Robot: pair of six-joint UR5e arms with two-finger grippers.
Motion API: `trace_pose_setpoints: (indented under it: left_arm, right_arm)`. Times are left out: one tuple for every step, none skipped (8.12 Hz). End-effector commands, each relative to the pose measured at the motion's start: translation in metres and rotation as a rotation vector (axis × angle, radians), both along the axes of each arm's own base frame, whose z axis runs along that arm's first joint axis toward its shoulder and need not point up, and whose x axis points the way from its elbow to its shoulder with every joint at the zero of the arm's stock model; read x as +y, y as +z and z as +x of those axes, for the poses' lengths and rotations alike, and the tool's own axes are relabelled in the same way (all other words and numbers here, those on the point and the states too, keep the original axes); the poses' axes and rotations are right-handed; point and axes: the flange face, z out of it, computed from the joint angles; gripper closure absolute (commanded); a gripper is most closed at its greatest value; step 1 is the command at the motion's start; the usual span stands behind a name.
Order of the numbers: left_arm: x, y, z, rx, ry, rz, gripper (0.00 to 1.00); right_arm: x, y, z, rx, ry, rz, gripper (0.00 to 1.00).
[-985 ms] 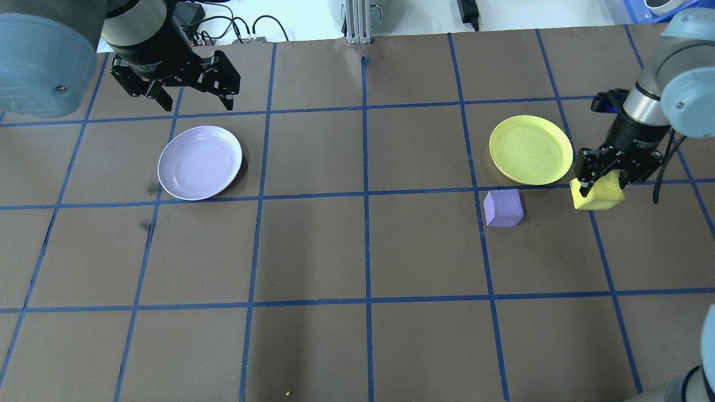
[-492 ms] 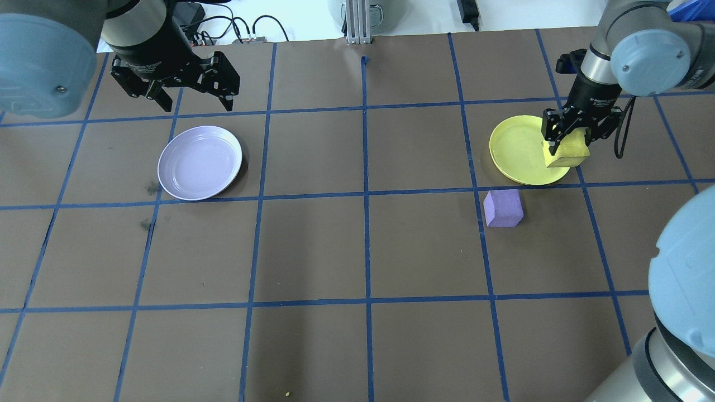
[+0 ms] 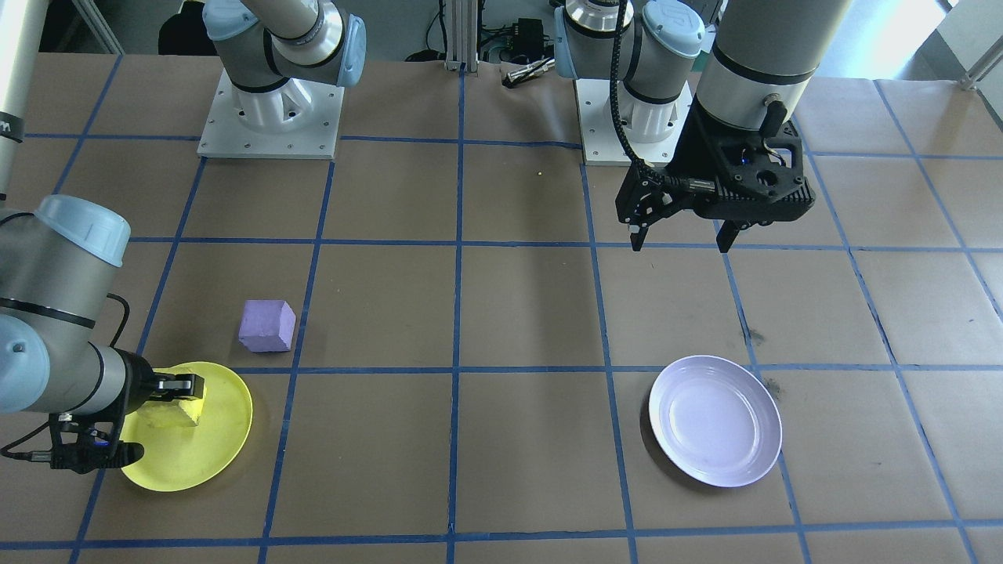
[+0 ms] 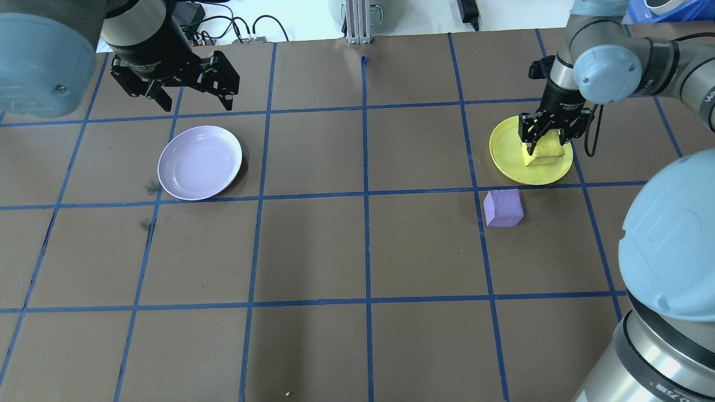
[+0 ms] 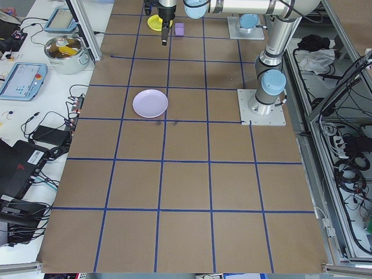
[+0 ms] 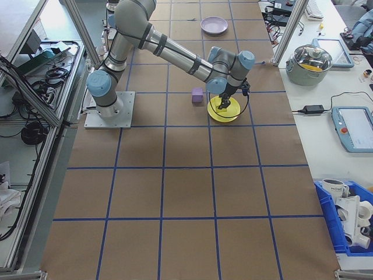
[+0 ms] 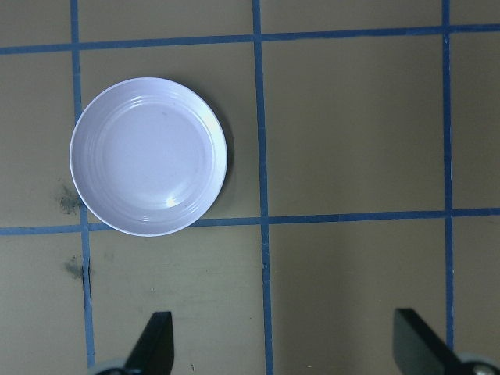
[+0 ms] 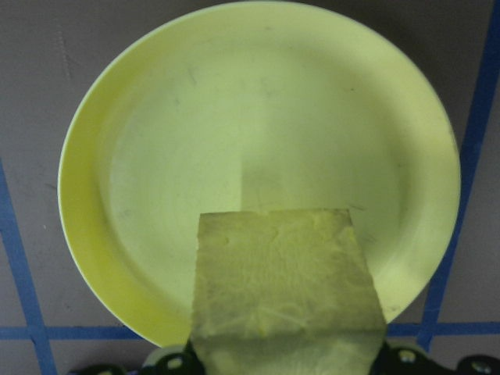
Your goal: Sort blocks by color into plates
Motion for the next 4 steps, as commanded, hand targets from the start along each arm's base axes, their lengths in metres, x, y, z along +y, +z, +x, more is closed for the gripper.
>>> trace_pose_setpoints:
  left_arm:
    - [0.0, -0.001, 0.0, 0.0, 0.0, 0.003, 0.0]
    - [0.0, -0.001, 0.0, 0.0, -0.001, 0.001, 0.0]
    - [0.0, -0.001, 0.0, 0.0, -0.001, 0.003, 0.0]
    - [0.0, -0.001, 0.0, 0.0, -0.001, 0.003, 0.0]
  right_arm:
    - [-0.005, -0.012, 0.0, -0.003, -0.001, -0.008, 0.13]
    - [-0.005, -0.008, 0.001, -0.002, -0.003, -0.014, 0.0]
    - [-0.004, 0.0, 0.004, -0.001, -0.004, -0.024, 0.0]
    - [0.0, 0.014, 0.006, -0.002, -0.004, -0.033, 0.0]
